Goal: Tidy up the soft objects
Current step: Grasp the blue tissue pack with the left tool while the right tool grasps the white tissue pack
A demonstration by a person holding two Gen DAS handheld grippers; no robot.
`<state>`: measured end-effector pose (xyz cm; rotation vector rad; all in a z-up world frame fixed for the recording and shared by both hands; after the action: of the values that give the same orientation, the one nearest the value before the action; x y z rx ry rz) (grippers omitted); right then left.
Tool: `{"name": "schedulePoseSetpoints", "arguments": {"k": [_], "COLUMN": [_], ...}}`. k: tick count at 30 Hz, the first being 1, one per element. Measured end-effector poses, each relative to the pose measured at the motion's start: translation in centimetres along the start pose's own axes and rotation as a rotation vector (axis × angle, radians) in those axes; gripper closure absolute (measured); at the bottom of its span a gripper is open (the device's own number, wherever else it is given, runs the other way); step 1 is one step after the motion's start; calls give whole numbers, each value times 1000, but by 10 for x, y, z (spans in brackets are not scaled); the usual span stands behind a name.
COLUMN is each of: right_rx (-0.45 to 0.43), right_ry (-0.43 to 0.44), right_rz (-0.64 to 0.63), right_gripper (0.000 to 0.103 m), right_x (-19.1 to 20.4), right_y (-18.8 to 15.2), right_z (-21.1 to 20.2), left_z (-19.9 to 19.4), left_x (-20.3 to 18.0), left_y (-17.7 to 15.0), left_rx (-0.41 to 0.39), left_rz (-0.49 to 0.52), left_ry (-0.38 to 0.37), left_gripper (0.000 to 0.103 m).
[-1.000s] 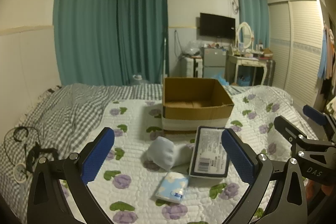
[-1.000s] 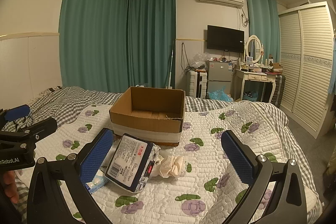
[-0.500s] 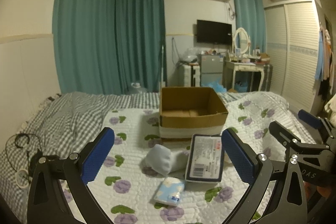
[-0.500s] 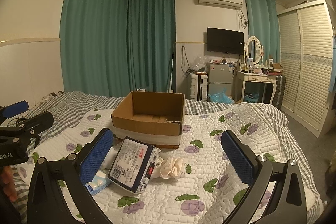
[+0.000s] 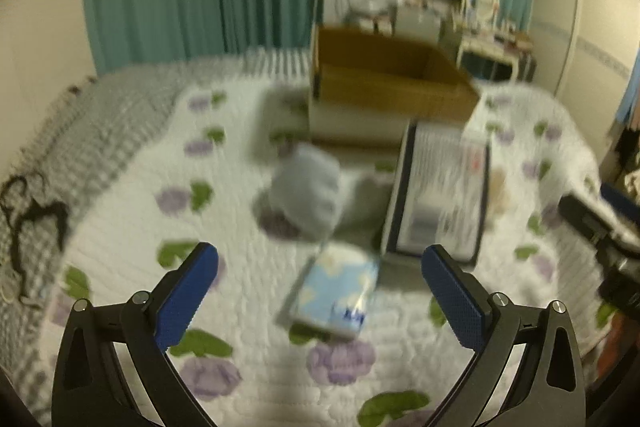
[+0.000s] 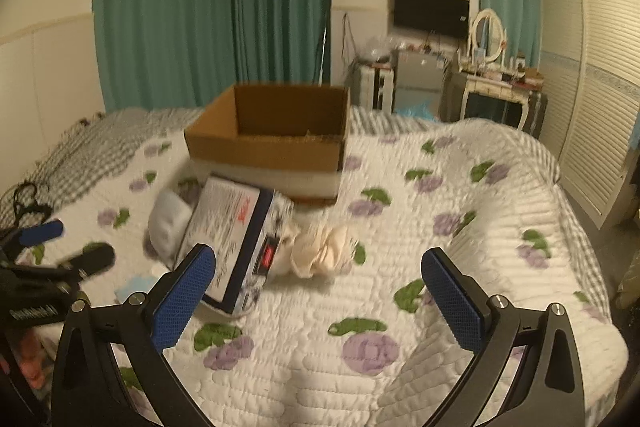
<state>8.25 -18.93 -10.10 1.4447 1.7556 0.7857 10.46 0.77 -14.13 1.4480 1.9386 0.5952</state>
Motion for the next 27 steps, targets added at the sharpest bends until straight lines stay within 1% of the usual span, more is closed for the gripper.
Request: {"name": "schedulePoseSetpoints", "arguments": {"k": [4, 6, 9, 10, 11, 12, 13, 14, 15, 17, 18, 24, 27], "right_rx": [44, 56, 81, 88, 96, 102, 106, 109, 109, 106, 103, 79, 77], "right_ry": [7, 8, 5, 1, -2, -5, -8, -14, -22, -42, -46, -45, -38], "right_rz": [-23, -32, -48, -55, -66, -74, -79, -85, -93, -106, -115, -132, -122], "right_gripper": [0, 0, 0, 0, 0, 0, 0, 0, 0, 0, 0, 0, 0], "right_x": [9, 13, 17, 19, 22, 24, 25, 27, 29, 32, 35, 55, 65], "right_y": [-8, -9, -9, -10, -10, -10, -10, -9, -8, -5, -2, 10, 14], "right_z": [19, 24, 32, 34, 36, 38, 40, 41, 42, 43, 44, 45, 47], "left_z": [28, 38, 47, 49, 53, 58, 61, 63, 61, 54, 48, 7, -3], "left_x": [5, 9, 10, 10, 10, 7, 5, 3, 2, 4, 6, 26, 38], "left_y": [-19, -26, -31, -31, -33, -39, -41, -44, -44, -41, -37, 1, 18], "left_rx": [86, 129, 171, 182, 201, 235, 262, 279, 275, 265, 251, 98, 44], "left_rz": [-10, -31, -53, -50, -39, -23, -18, -13, -16, -30, -37, -17, -9], "left_ry": [28, 12, -14, -19, -25, -36, -45, -57, -67, -88, -86, -44, -22], "left_gripper": [1, 1, 1, 3, 9, 27, 37, 39, 45, 45, 45, 45, 45]}}
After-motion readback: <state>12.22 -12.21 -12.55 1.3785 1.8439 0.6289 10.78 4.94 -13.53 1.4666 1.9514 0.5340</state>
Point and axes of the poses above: each gripper's, at about its wrist camera, not at the fingertips, and z roughly the way its jaws point, x to its left, y to its top, the point moved 7 cm from there along z, roughly the way its jaws point, and after that the axes turned 15 degrees about -z, right-handed, at the moved point
